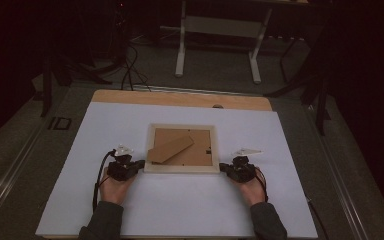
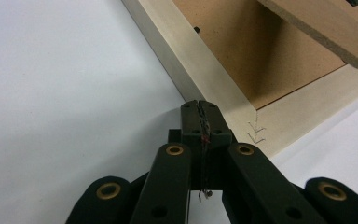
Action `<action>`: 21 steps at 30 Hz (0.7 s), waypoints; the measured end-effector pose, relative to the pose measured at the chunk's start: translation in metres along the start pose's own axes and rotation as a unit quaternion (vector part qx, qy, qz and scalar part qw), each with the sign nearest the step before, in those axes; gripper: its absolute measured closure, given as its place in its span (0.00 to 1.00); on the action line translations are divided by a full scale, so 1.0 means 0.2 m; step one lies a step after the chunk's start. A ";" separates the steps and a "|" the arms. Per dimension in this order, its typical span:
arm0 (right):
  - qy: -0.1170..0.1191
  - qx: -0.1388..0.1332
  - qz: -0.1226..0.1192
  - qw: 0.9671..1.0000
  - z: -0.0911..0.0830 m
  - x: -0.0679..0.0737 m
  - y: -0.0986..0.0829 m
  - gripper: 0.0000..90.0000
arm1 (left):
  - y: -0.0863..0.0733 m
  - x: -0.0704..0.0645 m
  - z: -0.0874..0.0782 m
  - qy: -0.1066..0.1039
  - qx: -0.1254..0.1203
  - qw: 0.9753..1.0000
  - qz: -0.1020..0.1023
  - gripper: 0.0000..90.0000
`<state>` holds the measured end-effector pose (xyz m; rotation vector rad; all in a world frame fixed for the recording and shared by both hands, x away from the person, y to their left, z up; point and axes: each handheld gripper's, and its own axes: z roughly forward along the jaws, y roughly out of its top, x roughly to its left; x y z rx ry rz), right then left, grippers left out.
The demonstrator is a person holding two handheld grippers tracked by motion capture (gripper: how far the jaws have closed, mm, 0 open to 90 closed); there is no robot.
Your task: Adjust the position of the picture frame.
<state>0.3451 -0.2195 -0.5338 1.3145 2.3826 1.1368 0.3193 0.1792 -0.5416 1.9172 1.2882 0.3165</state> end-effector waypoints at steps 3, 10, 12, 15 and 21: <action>0.000 0.000 0.000 1.000 0.00 0.00 0.00 1.00 | 0.00 0.00 0.00 0.003 -0.001 1.000 -0.001 1.00; -0.001 -0.001 -0.002 1.000 0.00 0.00 0.00 1.00 | -0.01 -0.01 -0.01 0.005 -0.001 1.000 -0.002 1.00; -0.001 -0.003 -0.001 1.000 0.01 0.00 0.00 1.00 | -0.02 -0.02 -0.01 0.008 -0.001 1.000 -0.007 1.00; -0.001 -0.004 -0.002 1.000 0.01 -0.01 0.00 1.00 | -0.02 -0.03 -0.02 0.010 0.001 1.000 -0.006 1.00; -0.003 -0.007 -0.002 1.000 0.01 -0.01 0.00 1.00 | -0.02 -0.03 -0.02 0.009 0.003 1.000 -0.008 1.00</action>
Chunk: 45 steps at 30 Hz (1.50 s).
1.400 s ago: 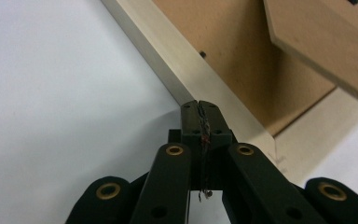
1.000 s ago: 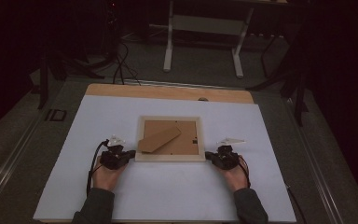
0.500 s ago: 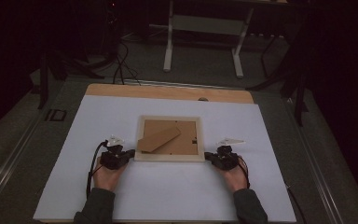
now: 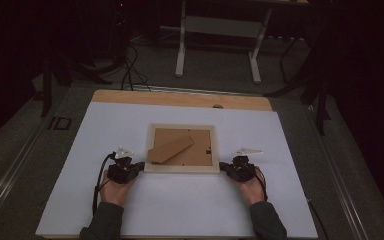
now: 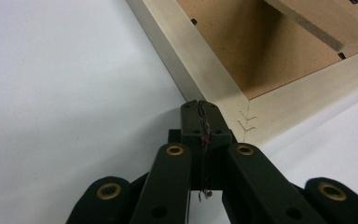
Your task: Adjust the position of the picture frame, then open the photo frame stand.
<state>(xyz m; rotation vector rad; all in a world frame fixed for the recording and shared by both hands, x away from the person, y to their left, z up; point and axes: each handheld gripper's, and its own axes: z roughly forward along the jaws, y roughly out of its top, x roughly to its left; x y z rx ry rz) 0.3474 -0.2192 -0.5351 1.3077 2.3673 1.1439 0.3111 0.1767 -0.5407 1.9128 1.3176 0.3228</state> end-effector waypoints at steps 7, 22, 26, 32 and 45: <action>-0.012 -0.006 -0.007 1.000 0.00 0.00 0.01 0.94 | 0.01 -0.01 0.00 0.011 0.004 1.000 0.016 1.00; -0.032 -0.054 0.003 0.998 -0.13 -0.08 0.04 0.85 | 0.04 -0.01 -0.09 0.021 -0.026 0.999 0.020 0.88; -0.032 -0.057 0.005 0.998 -0.14 -0.10 0.05 0.84 | 0.05 0.00 -0.10 0.010 -0.030 0.999 0.005 0.87; -0.031 -0.055 0.003 0.998 -0.14 -0.10 0.05 0.83 | 0.07 -0.01 -0.12 0.004 -0.034 0.999 0.000 0.86; -0.034 -0.049 -0.013 0.998 -0.14 -0.09 0.05 0.83 | 0.11 -0.02 -0.20 0.019 -0.064 0.998 0.013 0.84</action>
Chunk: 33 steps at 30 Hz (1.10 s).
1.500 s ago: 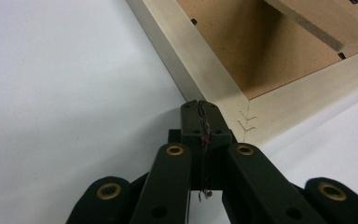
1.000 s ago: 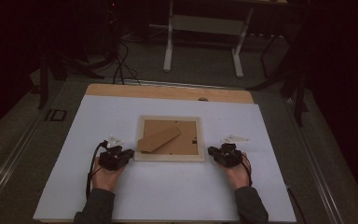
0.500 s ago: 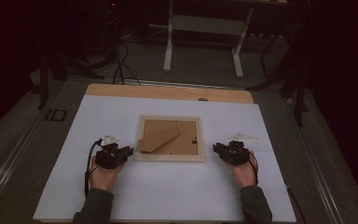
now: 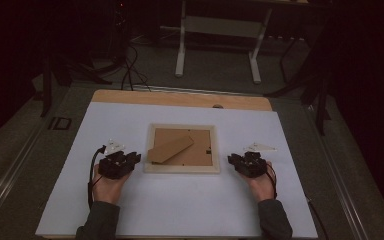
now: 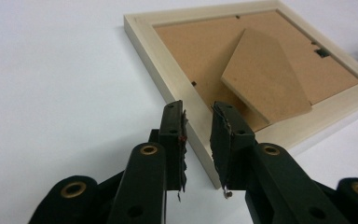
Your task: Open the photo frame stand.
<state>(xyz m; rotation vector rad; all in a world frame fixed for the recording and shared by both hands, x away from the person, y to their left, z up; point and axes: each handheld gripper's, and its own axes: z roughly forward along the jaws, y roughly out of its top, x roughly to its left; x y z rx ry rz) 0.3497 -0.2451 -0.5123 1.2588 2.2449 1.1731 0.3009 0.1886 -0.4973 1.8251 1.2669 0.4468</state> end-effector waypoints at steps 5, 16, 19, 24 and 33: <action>-0.001 -0.001 0.003 1.000 0.00 -0.01 0.00 0.82 | 0.03 0.00 -0.03 -0.010 -0.008 1.000 -0.001 0.80; -0.002 -0.003 0.016 1.000 -0.02 -0.03 -0.01 0.76 | 0.08 -0.01 -0.04 -0.028 -0.010 1.000 0.002 0.68; -0.003 -0.006 0.016 1.000 -0.03 -0.03 0.00 0.75 | 0.10 -0.03 -0.03 -0.041 -0.010 0.999 0.006 0.65; -0.002 -0.006 0.016 1.000 -0.02 -0.03 0.00 0.70 | 0.14 -0.05 -0.03 -0.052 -0.009 0.999 0.010 0.60; 0.003 -0.010 0.020 1.000 -0.02 -0.03 0.00 0.68 | 0.22 -0.08 -0.01 -0.057 -0.008 0.998 0.018 0.57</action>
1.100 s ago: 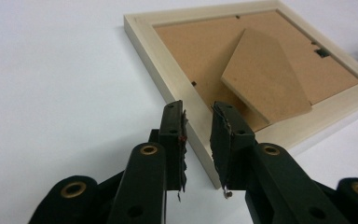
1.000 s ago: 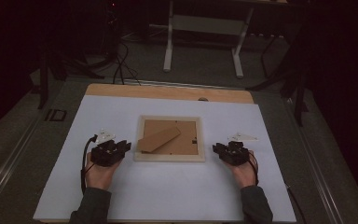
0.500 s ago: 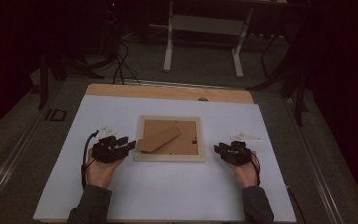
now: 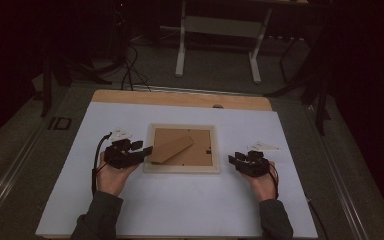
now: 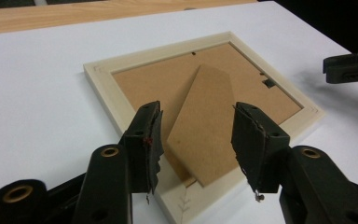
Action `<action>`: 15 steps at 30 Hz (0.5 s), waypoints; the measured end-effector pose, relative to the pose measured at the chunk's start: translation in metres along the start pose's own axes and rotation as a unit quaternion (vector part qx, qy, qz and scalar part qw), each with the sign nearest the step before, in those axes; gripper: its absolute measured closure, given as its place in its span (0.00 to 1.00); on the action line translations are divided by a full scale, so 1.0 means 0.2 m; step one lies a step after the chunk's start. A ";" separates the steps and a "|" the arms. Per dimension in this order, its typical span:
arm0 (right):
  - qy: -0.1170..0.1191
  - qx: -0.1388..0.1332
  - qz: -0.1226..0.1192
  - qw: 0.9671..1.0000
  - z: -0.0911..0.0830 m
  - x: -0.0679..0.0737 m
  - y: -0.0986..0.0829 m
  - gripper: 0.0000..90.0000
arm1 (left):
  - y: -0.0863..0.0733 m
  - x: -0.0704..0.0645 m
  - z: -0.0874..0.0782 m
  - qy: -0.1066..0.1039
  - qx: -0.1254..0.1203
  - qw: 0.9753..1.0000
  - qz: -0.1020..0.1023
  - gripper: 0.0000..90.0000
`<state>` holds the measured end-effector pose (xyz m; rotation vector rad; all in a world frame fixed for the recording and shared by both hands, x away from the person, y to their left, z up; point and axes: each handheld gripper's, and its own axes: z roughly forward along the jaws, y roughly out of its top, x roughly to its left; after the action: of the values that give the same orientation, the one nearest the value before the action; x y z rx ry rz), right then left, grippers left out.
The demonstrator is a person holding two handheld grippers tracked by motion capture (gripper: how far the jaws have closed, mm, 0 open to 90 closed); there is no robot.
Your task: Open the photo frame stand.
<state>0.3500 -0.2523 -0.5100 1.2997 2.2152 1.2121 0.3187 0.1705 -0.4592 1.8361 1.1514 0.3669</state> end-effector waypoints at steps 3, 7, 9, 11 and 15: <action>-0.002 -0.007 0.008 1.000 -0.01 -0.02 0.00 0.66 | 0.03 -0.01 0.04 0.001 0.010 1.000 -0.003 0.57; -0.001 -0.006 0.012 1.000 0.00 -0.01 0.00 0.65 | 0.06 -0.01 0.08 -0.004 0.012 1.000 -0.003 0.56; 0.000 -0.005 0.010 1.000 0.00 -0.01 0.00 0.65 | 0.08 -0.01 0.10 -0.007 0.012 1.000 -0.003 0.56; 0.001 -0.004 0.009 1.000 0.00 -0.01 0.00 0.64 | 0.09 -0.01 0.12 -0.014 0.014 1.000 -0.001 0.57; 0.002 -0.004 0.010 1.000 0.00 -0.01 0.00 0.64 | 0.11 0.00 0.14 -0.023 0.017 1.000 0.001 0.57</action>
<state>0.3509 -0.2530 -0.5112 1.3192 2.2030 1.2320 0.3490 0.1529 -0.4564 1.8650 1.1306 0.3064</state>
